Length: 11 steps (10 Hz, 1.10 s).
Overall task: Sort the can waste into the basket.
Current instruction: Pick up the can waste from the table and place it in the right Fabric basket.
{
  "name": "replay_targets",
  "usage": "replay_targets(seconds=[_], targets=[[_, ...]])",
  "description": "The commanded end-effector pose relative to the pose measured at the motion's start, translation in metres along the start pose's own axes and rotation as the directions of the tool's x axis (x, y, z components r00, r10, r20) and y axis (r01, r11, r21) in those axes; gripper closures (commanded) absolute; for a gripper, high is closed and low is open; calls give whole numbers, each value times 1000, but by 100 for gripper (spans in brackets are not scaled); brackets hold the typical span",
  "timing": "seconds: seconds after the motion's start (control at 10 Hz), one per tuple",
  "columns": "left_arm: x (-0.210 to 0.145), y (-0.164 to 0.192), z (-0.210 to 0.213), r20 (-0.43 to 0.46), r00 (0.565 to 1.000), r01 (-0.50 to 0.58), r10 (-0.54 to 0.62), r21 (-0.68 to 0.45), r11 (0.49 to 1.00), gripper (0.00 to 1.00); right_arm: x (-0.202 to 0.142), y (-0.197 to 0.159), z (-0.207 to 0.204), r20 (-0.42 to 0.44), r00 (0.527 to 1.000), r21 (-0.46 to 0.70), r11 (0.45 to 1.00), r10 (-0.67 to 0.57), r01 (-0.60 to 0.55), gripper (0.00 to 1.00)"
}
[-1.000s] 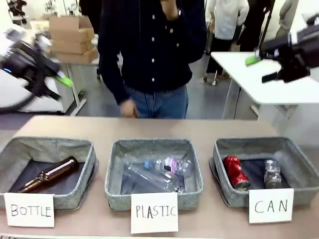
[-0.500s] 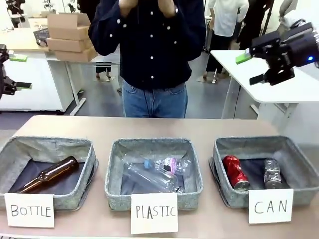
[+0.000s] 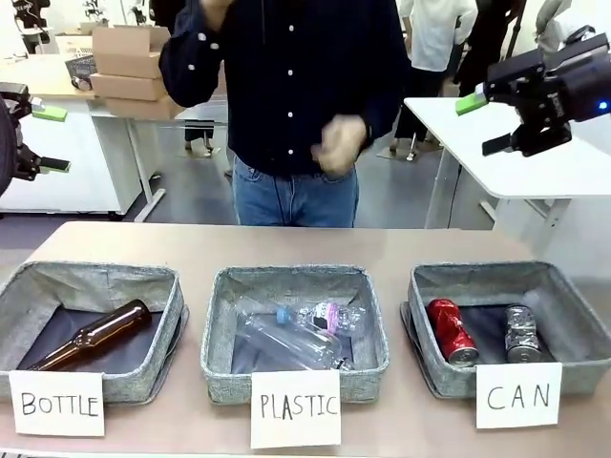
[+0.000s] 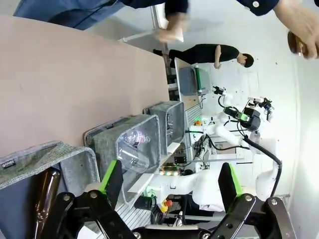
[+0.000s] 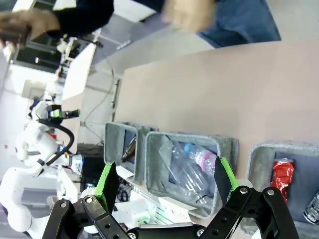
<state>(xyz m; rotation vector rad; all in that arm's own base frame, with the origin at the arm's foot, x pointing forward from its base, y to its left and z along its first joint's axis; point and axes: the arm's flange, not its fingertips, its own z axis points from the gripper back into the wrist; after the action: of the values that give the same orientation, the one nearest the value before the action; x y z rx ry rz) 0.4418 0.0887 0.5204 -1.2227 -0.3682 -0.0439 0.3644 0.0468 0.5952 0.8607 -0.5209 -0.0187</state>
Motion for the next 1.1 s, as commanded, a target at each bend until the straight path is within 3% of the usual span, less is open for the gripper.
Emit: replay_targets(seconds=[0.0, 1.0], targets=[[1, -1, 4, -15, 1000, -11, 11, 2, 1000, 0, -3, -4, -4, 26, 1000, 5, 1000, 3, -3, 0], [1, -1, 4, -15, 1000, -11, 11, 2, 1000, 0, -3, -4, -4, 26, 1000, 5, 1000, 3, -3, 0]])
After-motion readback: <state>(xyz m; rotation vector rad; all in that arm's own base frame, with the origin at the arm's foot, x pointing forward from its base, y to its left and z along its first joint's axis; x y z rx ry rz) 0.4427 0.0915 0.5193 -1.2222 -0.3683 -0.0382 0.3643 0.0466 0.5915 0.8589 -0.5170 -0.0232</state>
